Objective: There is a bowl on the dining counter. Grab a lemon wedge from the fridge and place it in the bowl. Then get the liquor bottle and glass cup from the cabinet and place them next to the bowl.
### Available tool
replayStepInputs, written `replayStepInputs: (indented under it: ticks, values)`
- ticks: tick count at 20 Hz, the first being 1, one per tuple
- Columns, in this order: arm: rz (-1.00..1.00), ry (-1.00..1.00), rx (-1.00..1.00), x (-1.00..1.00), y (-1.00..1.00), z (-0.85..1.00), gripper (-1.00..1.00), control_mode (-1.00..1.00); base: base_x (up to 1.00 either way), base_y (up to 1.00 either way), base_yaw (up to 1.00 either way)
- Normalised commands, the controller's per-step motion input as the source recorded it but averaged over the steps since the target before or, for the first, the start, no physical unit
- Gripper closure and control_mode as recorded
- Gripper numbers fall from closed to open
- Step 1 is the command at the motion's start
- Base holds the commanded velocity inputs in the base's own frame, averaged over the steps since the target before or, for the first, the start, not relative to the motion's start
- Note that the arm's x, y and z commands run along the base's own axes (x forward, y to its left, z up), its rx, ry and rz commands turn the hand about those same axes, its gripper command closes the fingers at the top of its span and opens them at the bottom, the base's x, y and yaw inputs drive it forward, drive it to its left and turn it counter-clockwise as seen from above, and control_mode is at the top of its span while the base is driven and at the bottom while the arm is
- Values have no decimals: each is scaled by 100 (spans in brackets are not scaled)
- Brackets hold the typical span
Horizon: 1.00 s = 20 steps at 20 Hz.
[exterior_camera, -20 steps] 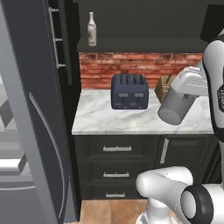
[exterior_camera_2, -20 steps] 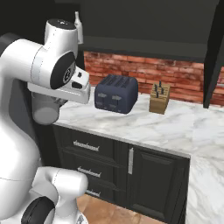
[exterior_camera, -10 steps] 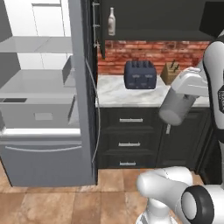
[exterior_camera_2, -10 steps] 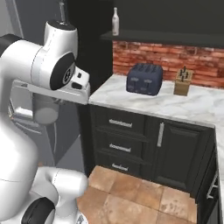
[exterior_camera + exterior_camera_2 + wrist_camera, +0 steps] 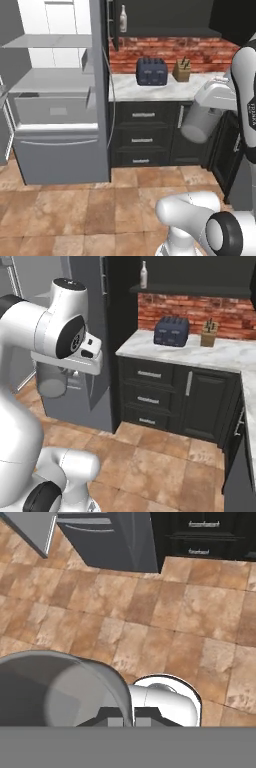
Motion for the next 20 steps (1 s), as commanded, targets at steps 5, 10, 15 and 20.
replayStepInputs:
  ticks: [5, 10, 15, 20]
  values:
    - [0, 0, 0, 0, 0, 0, 100, 100, -100, 0, -13]
    - [0, 0, 0, 0, 0, 0, 100, 100, -100, 0, -14]
    - [0, 0, 0, 0, 0, 0, 100, 100, -100, 0, -17]
    - [0, 0, 0, 0, 0, 0, 100, 100, -100, -8, -18]
